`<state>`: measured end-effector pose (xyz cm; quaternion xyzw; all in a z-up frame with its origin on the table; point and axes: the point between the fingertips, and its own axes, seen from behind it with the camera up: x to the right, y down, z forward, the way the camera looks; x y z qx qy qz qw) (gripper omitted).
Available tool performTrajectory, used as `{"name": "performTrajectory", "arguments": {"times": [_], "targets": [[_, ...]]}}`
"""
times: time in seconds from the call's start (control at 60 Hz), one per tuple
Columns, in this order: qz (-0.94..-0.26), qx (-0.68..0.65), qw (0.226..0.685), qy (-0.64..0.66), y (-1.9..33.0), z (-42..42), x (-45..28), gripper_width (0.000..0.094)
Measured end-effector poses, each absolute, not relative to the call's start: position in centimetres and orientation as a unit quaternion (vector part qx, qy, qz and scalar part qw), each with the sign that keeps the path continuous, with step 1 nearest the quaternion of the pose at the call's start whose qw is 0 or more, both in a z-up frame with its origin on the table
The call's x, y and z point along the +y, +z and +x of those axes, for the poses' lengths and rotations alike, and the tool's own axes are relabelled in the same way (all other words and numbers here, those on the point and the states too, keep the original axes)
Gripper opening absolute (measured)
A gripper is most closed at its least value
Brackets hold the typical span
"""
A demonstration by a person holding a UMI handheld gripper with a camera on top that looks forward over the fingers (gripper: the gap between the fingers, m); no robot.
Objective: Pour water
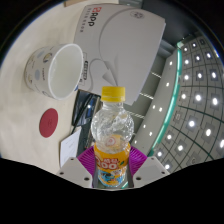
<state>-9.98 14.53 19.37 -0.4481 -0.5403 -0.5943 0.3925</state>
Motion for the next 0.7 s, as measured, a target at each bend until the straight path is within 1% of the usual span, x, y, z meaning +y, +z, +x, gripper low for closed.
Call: {"name": "performTrajectory", "arguments": {"times": [0.067,0.167,0.25,0.367,0.517,0.583,0.65,0.7], "targets": [[-0.423,-0.569,0.367,-0.602,18.0,-10.8,14.7,0.0406],[-0.420,-0.583,0.348,-0.602,16.8,-11.0,14.8,0.0403],[-0.418,-0.584,0.348,-0.602,16.9,-11.2,14.9,0.0405],[-0.437,-0.577,0.358,-0.591,17.5,-11.2,15.0,0.0411],[-0.504,-0.529,0.413,-0.543,19.8,-11.0,15.1,0.0411],[-0.555,-0.491,0.448,-0.500,20.8,-10.8,15.1,0.0412],[-0.616,-0.454,0.469,-0.441,20.9,-10.6,14.9,0.0412],[-0.658,-0.414,0.493,-0.390,21.1,-10.7,14.7,0.0414]]}}
